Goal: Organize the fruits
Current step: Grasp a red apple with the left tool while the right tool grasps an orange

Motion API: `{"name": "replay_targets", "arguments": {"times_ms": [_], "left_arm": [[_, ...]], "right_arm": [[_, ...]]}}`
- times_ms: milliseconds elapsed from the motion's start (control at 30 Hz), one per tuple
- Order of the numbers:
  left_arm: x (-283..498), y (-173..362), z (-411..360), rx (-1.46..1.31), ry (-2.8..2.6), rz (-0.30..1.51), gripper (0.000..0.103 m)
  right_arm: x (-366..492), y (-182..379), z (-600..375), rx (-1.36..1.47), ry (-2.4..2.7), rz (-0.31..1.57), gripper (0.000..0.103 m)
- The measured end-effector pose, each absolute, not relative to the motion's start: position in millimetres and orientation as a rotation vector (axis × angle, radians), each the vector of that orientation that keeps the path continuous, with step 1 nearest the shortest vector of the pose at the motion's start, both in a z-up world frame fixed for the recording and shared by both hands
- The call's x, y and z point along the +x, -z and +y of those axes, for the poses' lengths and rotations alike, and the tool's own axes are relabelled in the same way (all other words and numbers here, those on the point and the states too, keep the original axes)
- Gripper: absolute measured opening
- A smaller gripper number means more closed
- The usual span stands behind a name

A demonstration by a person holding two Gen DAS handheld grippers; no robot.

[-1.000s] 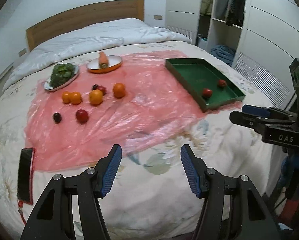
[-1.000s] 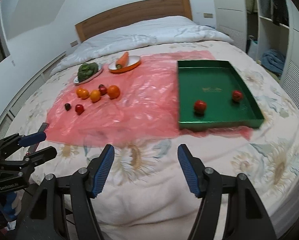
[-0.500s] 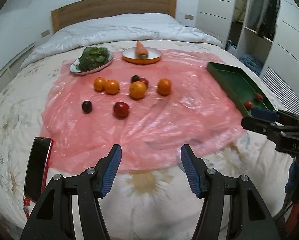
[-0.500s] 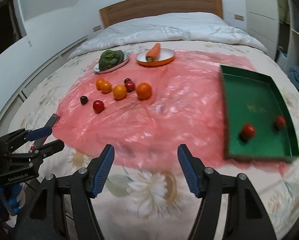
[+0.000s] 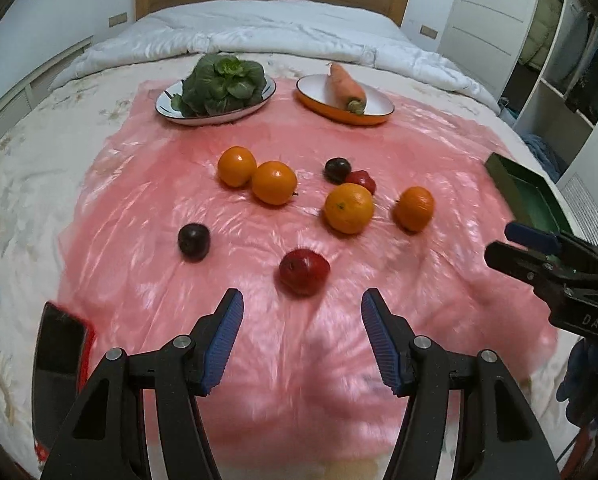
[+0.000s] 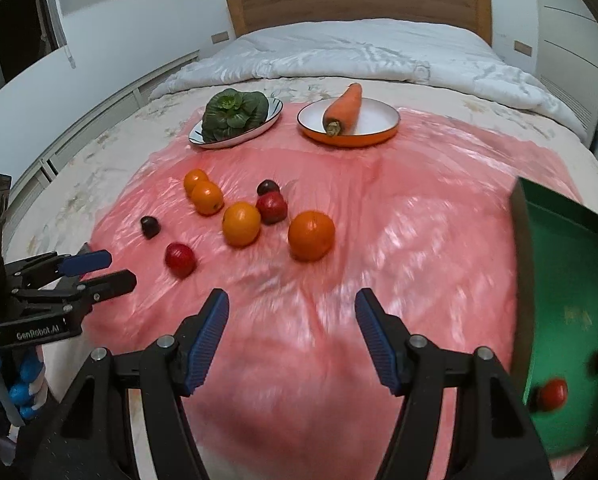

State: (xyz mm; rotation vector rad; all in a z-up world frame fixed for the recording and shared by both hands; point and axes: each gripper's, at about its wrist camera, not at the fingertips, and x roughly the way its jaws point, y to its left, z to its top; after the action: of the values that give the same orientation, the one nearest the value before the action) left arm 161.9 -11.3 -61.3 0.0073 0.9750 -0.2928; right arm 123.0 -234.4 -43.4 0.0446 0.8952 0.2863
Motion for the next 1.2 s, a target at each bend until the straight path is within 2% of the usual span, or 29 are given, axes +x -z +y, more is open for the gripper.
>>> {"name": "replay_targets", "arguments": {"times_ms": [567, 733, 833, 1200], "left_arm": [[197, 95, -26, 0.052, 0.274, 1.038, 0.054], [197, 99, -27, 0.067, 0.269, 1.05, 0.044], [197, 99, -28, 0.062, 0.288, 1.054, 0.033], [195, 93, -14, -0.032, 0.318, 1.046, 0.032]], "right_arm": [[222, 83, -210, -0.051, -0.308, 1.0, 0.103], [229, 98, -206, -0.064, -0.308, 1.05, 0.103], [229, 104, -206, -0.065, -0.303, 1.059, 0.103], [220, 98, -224, 0.039, -0.316, 1.034, 0.103]]}}
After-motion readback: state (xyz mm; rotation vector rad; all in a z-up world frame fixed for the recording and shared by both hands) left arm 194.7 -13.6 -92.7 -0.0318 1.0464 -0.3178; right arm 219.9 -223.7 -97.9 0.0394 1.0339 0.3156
